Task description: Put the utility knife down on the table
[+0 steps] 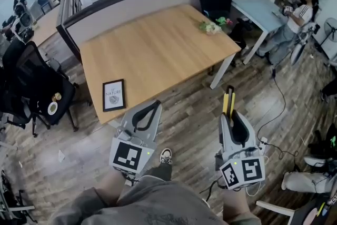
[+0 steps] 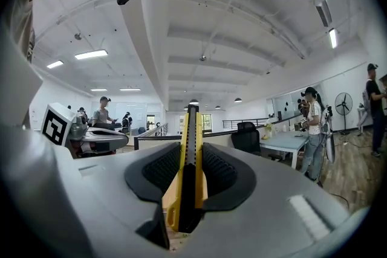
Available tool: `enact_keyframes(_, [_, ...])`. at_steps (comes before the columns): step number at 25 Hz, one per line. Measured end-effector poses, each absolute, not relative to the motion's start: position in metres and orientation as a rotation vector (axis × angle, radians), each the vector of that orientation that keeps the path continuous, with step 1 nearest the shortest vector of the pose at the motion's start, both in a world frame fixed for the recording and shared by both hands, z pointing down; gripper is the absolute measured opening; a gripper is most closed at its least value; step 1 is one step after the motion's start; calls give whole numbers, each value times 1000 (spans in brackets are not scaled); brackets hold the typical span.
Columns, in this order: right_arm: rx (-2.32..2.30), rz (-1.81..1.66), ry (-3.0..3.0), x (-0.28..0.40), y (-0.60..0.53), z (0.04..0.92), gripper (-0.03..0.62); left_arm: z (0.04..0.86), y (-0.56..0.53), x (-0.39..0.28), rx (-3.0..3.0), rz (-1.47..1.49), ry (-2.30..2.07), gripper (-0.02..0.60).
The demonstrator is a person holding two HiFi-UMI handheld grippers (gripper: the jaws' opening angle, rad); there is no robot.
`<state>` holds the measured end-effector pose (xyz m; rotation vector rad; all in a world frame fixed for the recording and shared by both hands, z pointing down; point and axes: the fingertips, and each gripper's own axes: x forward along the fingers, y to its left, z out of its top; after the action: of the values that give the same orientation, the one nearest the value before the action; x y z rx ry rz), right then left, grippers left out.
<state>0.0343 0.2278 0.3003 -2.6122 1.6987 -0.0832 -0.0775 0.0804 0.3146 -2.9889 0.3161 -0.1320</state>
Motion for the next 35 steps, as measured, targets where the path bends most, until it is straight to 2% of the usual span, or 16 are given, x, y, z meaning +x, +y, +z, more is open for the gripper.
enact_keyframes(18, [-2564, -91, 1841, 124, 48, 306, 124, 322, -83, 7, -3010, -114, 414, 2])
enact_keyframes(35, [-2370, -209, 2088, 312, -97, 335, 124, 333, -202, 166, -2938, -215, 702, 2])
